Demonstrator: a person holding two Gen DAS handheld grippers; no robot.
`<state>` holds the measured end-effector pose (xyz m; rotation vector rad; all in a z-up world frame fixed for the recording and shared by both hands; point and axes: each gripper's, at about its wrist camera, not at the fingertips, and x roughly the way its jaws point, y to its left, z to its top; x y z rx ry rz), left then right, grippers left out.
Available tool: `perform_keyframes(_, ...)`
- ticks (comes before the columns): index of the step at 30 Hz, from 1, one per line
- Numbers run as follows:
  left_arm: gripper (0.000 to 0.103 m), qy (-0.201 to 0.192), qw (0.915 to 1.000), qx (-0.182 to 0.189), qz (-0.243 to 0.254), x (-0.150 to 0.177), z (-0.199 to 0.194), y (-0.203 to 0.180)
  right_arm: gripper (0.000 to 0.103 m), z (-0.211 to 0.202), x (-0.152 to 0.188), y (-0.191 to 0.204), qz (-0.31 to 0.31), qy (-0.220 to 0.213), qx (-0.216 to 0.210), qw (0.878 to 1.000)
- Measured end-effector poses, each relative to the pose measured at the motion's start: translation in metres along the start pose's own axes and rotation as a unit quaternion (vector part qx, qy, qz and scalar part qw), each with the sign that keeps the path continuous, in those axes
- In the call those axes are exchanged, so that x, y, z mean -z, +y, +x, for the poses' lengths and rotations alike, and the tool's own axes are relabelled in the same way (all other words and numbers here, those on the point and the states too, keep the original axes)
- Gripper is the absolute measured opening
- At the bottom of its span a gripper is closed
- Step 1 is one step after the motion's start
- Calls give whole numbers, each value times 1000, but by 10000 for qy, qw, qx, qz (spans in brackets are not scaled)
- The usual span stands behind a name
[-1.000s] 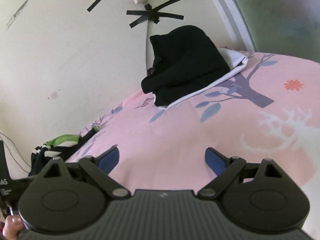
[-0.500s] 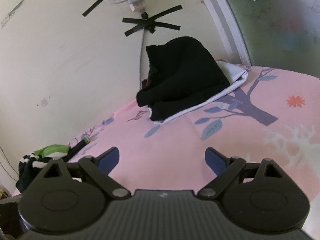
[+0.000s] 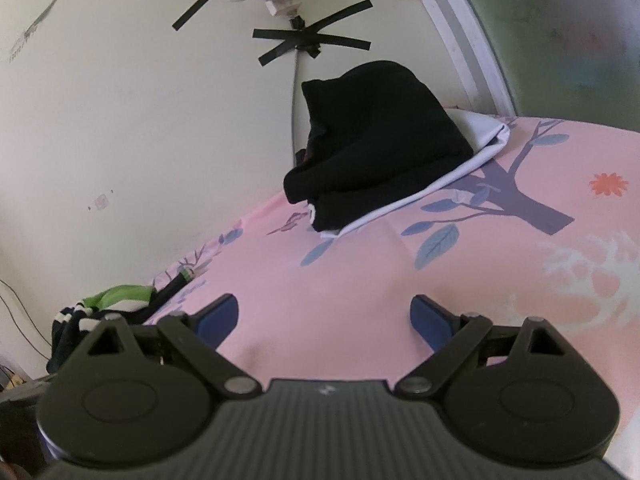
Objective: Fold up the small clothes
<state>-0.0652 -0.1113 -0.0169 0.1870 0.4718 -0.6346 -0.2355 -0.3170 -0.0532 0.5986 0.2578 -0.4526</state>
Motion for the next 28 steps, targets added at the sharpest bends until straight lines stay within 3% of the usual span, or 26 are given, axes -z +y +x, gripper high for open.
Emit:
perform_keyframes(5, 103, 75, 9997, 115, 181, 0, -2, -8, 86, 0, -1, -5, 154, 9, -51, 9999)
perform_keyframes(9, 103, 129, 9990, -59, 416, 3, -2, -17, 86, 0, -1, -7, 240, 10, -79, 9997)
perform_keyframes(16, 103, 356, 9991, 68, 216, 3, 3, -9, 86, -1, -2, -10, 314, -16, -104, 9995)
perform_keyframes(28, 103, 395, 9984, 145, 371, 4, 5, -13, 86, -3, -2, -13, 390, -58, -113, 9992)
